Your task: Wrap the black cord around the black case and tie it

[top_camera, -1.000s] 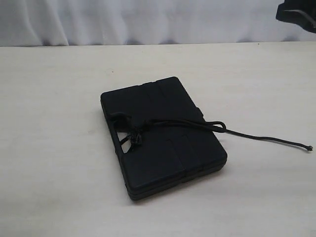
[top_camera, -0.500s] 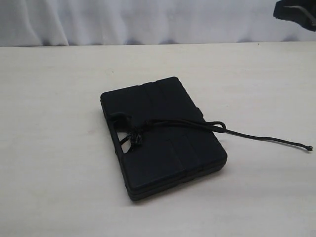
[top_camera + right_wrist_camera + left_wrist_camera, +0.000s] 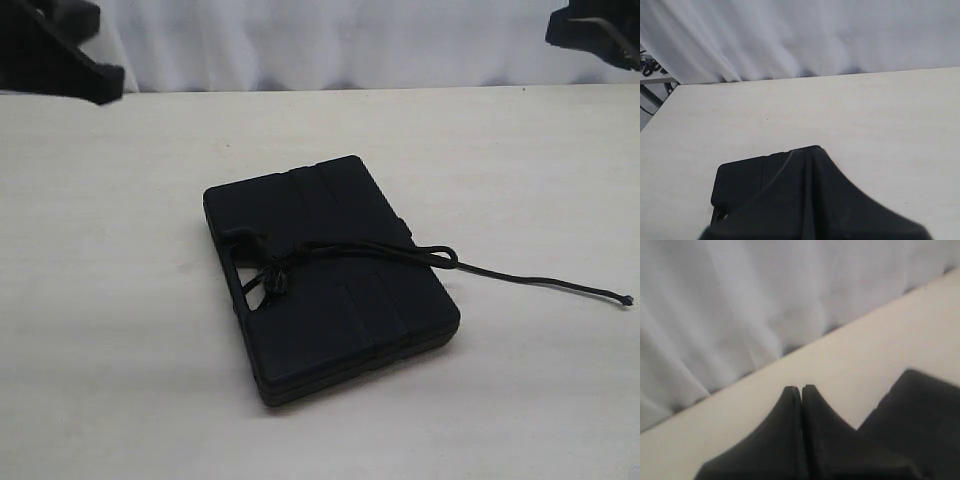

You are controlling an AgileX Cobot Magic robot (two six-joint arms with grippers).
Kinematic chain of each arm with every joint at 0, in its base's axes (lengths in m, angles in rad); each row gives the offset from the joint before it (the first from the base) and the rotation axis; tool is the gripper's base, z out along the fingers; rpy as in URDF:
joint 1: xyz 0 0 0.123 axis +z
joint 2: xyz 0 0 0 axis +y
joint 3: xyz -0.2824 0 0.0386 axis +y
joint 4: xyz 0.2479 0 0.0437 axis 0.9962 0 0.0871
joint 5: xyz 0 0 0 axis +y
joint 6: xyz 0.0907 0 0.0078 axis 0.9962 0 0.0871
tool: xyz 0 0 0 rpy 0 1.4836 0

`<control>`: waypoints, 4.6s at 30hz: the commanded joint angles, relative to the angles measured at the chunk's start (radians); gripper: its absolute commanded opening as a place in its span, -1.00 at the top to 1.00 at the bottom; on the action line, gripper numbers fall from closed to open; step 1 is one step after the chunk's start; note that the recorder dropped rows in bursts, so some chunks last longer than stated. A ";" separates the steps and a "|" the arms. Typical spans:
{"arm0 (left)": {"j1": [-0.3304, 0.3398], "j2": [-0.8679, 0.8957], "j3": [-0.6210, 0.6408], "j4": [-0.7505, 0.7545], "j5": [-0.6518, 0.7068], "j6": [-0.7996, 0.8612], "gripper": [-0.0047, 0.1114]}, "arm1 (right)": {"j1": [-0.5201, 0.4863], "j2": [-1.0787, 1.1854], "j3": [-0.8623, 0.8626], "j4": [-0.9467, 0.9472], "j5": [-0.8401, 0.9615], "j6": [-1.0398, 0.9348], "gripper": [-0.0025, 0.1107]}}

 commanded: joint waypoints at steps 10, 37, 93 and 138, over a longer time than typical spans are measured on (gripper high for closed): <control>-0.092 0.401 -0.232 -1.231 0.528 1.514 0.92 | -0.004 0.086 0.004 -0.009 0.036 0.012 0.88; -0.151 0.508 -0.242 0.453 0.219 -0.048 0.58 | -0.004 0.086 0.004 -0.009 0.056 0.012 0.88; -0.275 0.616 -0.242 -0.659 0.071 1.088 -0.01 | -0.339 0.626 0.244 0.110 -0.145 0.138 0.14; -0.276 0.616 -0.242 -0.682 0.125 1.090 -0.01 | -0.225 0.963 0.059 0.682 -0.183 -0.733 0.88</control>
